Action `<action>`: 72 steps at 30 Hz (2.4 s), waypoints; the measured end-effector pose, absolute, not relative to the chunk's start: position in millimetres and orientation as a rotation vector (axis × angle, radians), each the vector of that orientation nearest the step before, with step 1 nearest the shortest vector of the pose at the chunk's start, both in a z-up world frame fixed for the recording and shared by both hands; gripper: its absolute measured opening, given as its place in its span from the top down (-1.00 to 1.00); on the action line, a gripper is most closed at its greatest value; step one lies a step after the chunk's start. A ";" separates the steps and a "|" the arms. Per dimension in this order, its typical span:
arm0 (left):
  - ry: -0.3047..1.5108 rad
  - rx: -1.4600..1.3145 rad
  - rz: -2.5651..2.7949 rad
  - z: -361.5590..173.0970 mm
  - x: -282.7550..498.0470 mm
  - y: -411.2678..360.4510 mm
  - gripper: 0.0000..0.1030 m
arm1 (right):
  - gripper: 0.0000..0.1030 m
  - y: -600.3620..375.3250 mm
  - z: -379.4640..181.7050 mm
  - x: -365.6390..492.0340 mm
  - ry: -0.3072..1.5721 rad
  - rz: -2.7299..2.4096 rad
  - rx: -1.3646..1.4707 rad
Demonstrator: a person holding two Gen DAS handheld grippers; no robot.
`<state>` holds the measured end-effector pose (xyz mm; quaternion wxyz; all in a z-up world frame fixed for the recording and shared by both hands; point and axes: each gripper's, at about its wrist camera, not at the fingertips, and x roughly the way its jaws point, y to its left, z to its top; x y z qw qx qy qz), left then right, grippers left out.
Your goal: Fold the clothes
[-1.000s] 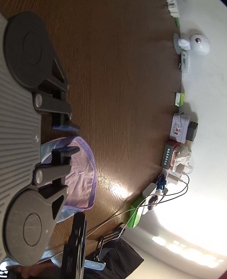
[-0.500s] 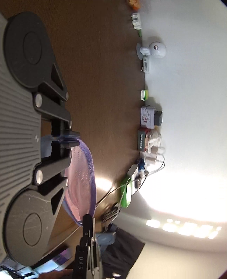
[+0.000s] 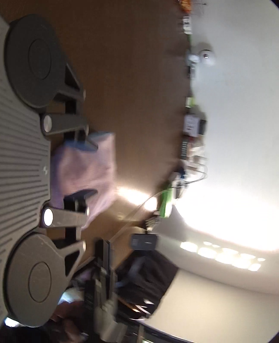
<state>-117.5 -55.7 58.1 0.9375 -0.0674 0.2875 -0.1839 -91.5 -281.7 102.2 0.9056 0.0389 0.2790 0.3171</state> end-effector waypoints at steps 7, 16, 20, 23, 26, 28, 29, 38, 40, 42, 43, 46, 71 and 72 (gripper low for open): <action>0.772 -0.069 -0.482 23.0 -102.2 -95.3 0.16 | 0.52 -239.3 59.6 -68.3 0.655 0.603 -0.042; 0.810 0.026 -0.467 18.0 -100.6 -90.3 0.03 | 0.36 -260.4 54.8 -73.7 0.640 0.608 0.074; 0.781 -0.063 -0.496 37.8 -89.0 -72.0 0.03 | 0.37 -254.4 43.6 -76.1 0.678 0.622 0.055; 0.758 -0.130 -0.518 52.6 -80.3 -58.3 -0.18 | 0.37 -256.7 43.1 -79.2 0.678 0.625 0.059; 0.716 -0.113 -0.469 53.1 -50.0 -71.9 -0.17 | 0.37 -255.3 42.7 -79.9 0.675 0.623 0.052; 0.737 -0.115 -0.439 43.4 -28.6 -78.8 -0.08 | 0.37 -254.2 43.5 -81.2 0.680 0.622 0.045; 0.773 -0.123 -0.419 34.9 -20.4 -79.0 -0.01 | 0.37 -253.6 44.0 -82.2 0.683 0.622 0.042; 0.816 -0.177 -0.394 10.2 -22.8 -64.7 0.04 | 0.36 -264.6 53.7 -86.1 0.675 0.665 0.074; 0.806 -0.194 -0.389 14.9 -27.8 -60.9 0.00 | 0.36 -271.5 63.1 -81.3 0.639 0.680 0.098; 0.795 -0.233 -0.390 19.4 -32.8 -57.4 -0.08 | 0.36 -271.8 68.1 -73.0 0.626 0.682 0.110; 0.798 -0.239 -0.392 19.8 -34.6 -57.3 -0.11 | 0.36 -269.0 66.2 -69.4 0.632 0.689 0.103; 0.829 -0.211 -0.390 14.5 -37.6 -62.8 -0.11 | 0.36 -259.8 58.0 -60.2 0.657 0.707 0.079; 0.813 -0.225 -0.379 23.8 -38.2 -55.0 -0.01 | 0.37 -253.1 50.0 -20.4 0.706 0.507 0.139; 0.800 -0.193 -0.388 26.1 -45.8 -55.7 -0.13 | 0.36 -257.7 52.6 -25.5 0.687 0.503 0.148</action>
